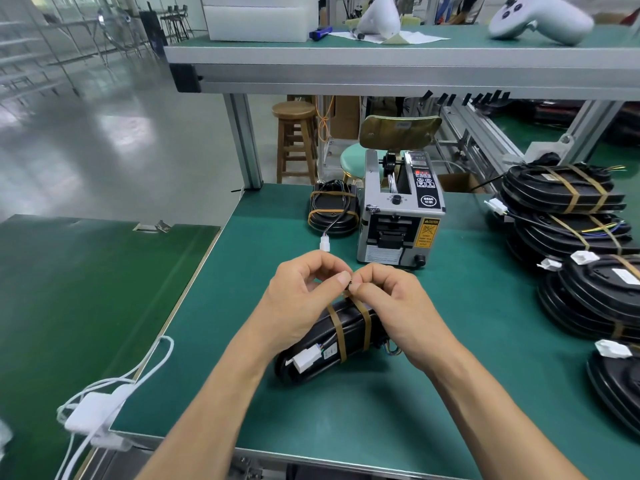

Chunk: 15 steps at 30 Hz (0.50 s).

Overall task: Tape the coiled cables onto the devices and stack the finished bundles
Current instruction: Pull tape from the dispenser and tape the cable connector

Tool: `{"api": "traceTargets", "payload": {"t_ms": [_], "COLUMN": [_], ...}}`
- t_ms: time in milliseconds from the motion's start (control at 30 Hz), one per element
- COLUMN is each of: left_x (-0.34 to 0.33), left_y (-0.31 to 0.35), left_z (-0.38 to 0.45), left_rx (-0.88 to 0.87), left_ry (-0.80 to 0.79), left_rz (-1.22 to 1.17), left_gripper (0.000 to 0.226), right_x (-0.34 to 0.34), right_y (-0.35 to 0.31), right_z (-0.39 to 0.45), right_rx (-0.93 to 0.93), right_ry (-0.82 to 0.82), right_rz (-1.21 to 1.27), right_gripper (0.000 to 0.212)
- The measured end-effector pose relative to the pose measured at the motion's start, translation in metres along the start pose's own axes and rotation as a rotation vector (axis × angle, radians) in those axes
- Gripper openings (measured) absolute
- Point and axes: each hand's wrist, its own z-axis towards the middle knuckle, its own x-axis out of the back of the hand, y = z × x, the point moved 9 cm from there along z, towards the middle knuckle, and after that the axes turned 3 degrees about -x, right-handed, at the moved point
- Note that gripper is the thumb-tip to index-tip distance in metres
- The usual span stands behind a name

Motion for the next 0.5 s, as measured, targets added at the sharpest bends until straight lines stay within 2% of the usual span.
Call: {"api": "traceTargets", "payload": {"t_ms": [100,233,333,500], "left_x": [0.0012,0.0005,-0.0003,0.0006], "left_y": [0.0004,0.0031,0.0046,0.0068], "left_z": [0.0004,-0.0005,-0.0005,-0.002], "left_rx": [-0.001,-0.018,-0.041,-0.079], "left_ry": [0.009,0.006,0.007,-0.003], "left_rz": [0.024,0.044,0.048,0.082], "left_gripper": [0.004,0.015,0.004,0.006], "right_x": [0.0008,0.0008,-0.0011,-0.0049], "right_y": [0.0007,0.0014,0.0001,-0.0003], "right_z": [0.0003,0.0004,-0.0003,0.0], "right_rx": [0.003,-0.015,-0.027,-0.056], "right_ry": [0.007,0.012,-0.006,-0.053], "right_rz": [-0.02,-0.012,0.013,0.078], "right_gripper": [0.025,0.026,0.024,0.022]}}
